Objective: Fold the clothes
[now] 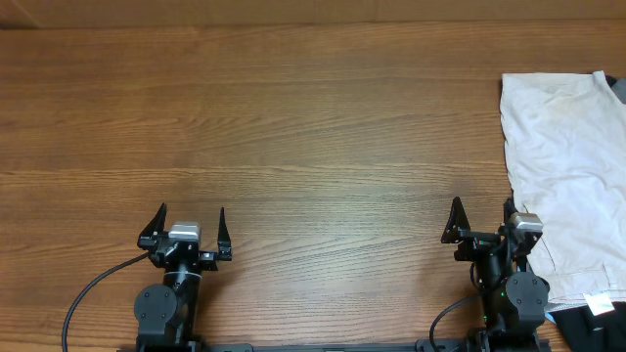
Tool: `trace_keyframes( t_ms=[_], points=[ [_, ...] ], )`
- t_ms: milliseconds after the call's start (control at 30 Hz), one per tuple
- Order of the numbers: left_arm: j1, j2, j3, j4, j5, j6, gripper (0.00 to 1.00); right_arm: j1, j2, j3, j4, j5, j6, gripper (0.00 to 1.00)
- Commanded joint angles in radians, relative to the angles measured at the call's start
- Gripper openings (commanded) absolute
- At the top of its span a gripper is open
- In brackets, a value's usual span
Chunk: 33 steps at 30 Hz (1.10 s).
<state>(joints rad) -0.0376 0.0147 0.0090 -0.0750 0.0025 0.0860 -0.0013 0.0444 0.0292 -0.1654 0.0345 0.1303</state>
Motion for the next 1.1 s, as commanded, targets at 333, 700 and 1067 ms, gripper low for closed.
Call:
trace_keyframes(
  t_ms=[333,700,1067],
  points=[
    [0.006,-0.008,0.029,0.033,-0.013,-0.012,1.00,-0.005,0.002,0.032,0.006,0.018,-0.001,1.00],
    [0.006,0.074,0.229,-0.256,-0.039,-0.027,1.00,-0.005,0.083,0.115,-0.010,0.062,0.000,1.00],
    [0.006,0.440,0.454,-0.324,-0.035,-0.045,1.00,-0.005,0.470,0.393,-0.123,0.062,-0.001,1.00]
  ],
)
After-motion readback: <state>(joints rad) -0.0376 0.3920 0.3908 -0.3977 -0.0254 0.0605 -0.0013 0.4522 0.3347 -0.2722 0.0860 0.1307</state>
